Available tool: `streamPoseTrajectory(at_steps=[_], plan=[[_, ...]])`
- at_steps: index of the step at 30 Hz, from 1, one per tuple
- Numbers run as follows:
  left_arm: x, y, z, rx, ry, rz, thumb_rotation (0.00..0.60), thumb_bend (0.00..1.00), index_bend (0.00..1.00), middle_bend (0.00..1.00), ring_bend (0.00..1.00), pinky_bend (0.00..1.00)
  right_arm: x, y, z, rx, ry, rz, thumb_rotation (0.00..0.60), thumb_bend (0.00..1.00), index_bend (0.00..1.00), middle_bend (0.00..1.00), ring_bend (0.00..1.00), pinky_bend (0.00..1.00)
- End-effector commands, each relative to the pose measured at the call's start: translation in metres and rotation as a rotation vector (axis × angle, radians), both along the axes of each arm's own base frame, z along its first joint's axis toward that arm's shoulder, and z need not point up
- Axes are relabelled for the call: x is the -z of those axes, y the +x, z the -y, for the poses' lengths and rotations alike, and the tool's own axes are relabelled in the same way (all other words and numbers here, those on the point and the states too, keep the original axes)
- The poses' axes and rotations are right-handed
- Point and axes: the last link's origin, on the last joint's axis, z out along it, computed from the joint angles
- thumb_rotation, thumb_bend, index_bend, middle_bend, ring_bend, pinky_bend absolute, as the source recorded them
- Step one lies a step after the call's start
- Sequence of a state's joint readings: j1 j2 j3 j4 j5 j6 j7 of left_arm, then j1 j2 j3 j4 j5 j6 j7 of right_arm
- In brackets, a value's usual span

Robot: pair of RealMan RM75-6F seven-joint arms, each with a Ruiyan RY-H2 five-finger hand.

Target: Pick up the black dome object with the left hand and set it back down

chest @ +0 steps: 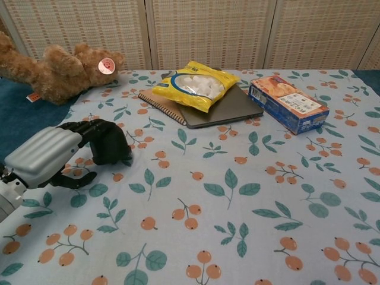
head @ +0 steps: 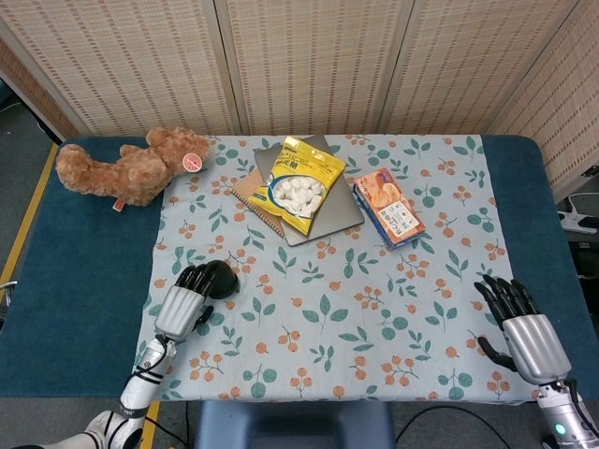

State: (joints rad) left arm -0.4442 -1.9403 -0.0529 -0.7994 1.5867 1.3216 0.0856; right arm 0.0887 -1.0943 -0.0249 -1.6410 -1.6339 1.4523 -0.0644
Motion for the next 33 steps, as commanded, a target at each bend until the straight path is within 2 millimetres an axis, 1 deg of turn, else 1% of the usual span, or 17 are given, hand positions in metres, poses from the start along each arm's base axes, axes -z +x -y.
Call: streamPoseTrajectory(at_steps=[1,7,10,15,19,27,30,33], plan=[[0.006,0.003,-0.001,0.021,0.025,0.016,0.600,0.35,0.12,0.32,0.19,0.18,0.000,0.000,0.000,-0.001,0.003,0.001,0.600,0.22,0.00,0.00,0.00,0.00],[0.013,0.001,-0.001,-0.004,0.029,0.045,0.600,0.35,0.14,0.33,0.20,0.19,0.000,0.000,0.000,0.000,0.002,0.002,0.600,0.22,0.00,0.00,0.00,0.00],[0.015,0.003,-0.002,-0.009,0.037,0.062,0.600,0.36,0.15,0.34,0.21,0.19,0.000,0.000,0.000,-0.001,0.004,0.002,0.600,0.22,0.00,0.00,0.00,0.00],[0.017,0.008,-0.004,-0.007,0.078,0.089,0.600,0.35,0.23,0.41,0.27,0.20,0.000,0.001,0.000,-0.001,0.008,0.005,0.600,0.22,0.00,0.00,0.00,0.00],[0.019,0.009,-0.007,-0.005,0.108,0.090,0.600,0.35,0.28,0.46,0.31,0.22,0.000,0.001,0.000,-0.002,0.012,0.006,0.600,0.22,0.00,0.00,0.00,0.00],[0.023,0.007,-0.010,-0.001,0.118,0.049,0.600,0.35,0.34,0.51,0.35,0.23,0.002,0.002,0.000,-0.004,0.019,0.006,0.600,0.22,0.00,0.00,0.00,0.00],[0.023,0.006,-0.012,-0.007,0.129,0.046,0.600,0.35,0.37,0.54,0.39,0.24,0.002,0.002,0.000,-0.004,0.019,0.005,0.600,0.22,0.00,0.00,0.00,0.00],[0.021,0.007,-0.014,0.001,0.148,0.046,0.600,0.36,0.42,0.59,0.42,0.28,0.002,0.001,0.000,-0.004,0.022,0.004,0.600,0.22,0.00,0.00,0.00,0.00]])
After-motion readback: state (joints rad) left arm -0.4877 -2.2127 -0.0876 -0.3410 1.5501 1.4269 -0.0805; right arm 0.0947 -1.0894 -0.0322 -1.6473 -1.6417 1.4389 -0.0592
